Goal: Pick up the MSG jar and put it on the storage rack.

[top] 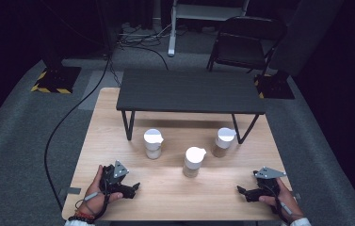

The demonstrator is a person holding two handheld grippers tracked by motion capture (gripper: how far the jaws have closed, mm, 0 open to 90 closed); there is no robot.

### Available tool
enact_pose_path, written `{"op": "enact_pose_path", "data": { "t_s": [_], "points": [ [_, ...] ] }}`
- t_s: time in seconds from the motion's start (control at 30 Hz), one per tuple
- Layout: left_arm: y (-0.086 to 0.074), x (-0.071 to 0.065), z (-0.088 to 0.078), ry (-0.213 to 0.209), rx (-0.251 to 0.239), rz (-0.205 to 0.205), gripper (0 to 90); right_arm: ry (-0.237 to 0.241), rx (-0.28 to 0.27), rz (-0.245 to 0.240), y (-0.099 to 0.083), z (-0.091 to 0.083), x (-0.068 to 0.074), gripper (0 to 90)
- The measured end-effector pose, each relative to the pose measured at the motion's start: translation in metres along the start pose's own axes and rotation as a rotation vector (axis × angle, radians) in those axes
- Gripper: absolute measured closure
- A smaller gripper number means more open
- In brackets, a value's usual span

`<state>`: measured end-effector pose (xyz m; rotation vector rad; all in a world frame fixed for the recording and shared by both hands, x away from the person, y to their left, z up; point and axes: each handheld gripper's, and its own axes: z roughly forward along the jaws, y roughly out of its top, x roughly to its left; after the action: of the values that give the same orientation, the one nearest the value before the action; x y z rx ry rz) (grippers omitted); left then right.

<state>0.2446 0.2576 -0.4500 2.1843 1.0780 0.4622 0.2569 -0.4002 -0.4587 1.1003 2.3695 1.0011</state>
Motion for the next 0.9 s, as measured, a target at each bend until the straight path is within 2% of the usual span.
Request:
{"op": "enact_pose_path", "data": {
  "t_s": [0.47,0.7,0.9],
  "points": [
    [-0.001,-0.011,-0.011,0.048,-0.073,-0.012,1.7,0.0,0.0,0.0,0.0,0.0,0.0,0.0],
    [0.0,-0.012,-0.015,0.042,-0.096,-0.009,1.7,0.002,0.0,-0.001,0.0,0.0,0.0,0.0],
    [-0.002,-0.014,-0.019,0.052,-0.122,-0.009,1.7,0.002,0.0,-0.001,0.0,0.0,0.0,0.0]
  ]
}}
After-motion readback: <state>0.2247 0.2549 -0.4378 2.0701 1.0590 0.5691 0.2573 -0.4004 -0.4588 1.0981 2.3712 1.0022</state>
